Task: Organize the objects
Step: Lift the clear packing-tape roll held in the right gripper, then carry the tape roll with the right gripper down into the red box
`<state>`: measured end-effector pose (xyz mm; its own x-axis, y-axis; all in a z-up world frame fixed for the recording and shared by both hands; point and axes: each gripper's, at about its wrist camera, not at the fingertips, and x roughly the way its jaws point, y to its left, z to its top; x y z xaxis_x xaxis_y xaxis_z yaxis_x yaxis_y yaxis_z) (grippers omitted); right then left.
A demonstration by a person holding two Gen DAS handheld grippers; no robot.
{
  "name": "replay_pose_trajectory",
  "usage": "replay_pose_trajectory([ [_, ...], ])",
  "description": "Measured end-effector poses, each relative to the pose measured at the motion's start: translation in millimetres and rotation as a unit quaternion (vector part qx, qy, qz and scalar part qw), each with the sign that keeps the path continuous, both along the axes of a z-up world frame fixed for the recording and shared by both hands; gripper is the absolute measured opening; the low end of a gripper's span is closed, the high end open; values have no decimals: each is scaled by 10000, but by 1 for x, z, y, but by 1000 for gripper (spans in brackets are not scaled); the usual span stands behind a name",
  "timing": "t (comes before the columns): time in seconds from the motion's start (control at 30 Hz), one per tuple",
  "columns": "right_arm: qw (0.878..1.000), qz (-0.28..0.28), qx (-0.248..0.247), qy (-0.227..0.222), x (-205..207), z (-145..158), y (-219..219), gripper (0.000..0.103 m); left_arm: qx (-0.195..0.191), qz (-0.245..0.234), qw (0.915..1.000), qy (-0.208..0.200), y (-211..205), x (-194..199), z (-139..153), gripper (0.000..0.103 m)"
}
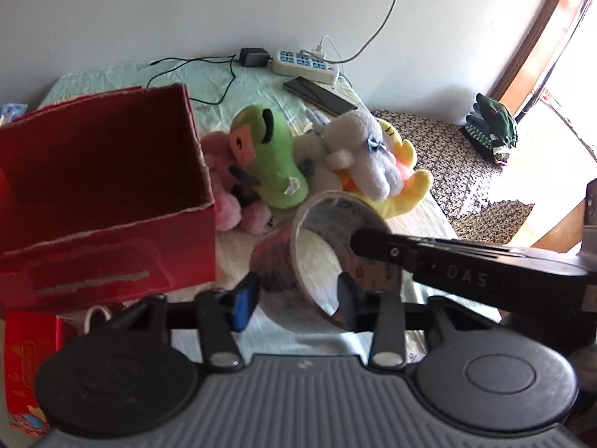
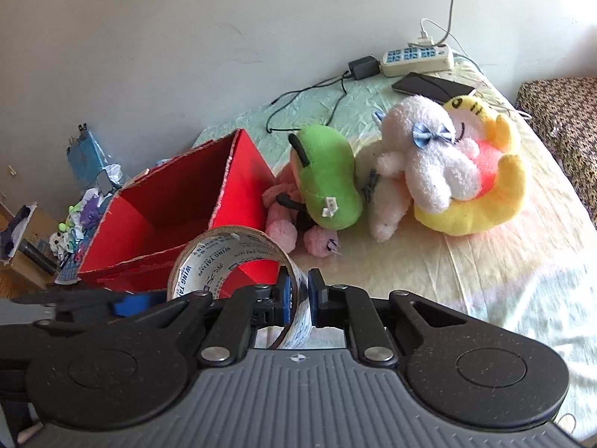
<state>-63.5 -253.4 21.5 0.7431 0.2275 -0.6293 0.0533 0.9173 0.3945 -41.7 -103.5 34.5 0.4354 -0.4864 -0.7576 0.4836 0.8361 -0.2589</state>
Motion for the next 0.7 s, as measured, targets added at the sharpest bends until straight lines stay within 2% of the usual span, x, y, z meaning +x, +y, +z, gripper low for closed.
replay_pose_trajectory([
  [0.07, 9998, 14, -141, -115, 0, 6, 1, 11, -35, 32, 10000, -79, 0, 1, 5, 31],
  [0.33, 9981, 175, -208, -558, 16, 39, 9, 11, -27, 207, 9976, -667, 10, 8, 44, 31],
  [0.57, 9938, 481, -134, -989, 60, 73, 39, 11, -113, 427, 9923, -1155, 50, 42, 82, 31],
  [0.7, 9922, 586, -296, -1060, 90, 79, 64, 10, -24, 486, 9902, -1311, 70, 70, 91, 30],
])
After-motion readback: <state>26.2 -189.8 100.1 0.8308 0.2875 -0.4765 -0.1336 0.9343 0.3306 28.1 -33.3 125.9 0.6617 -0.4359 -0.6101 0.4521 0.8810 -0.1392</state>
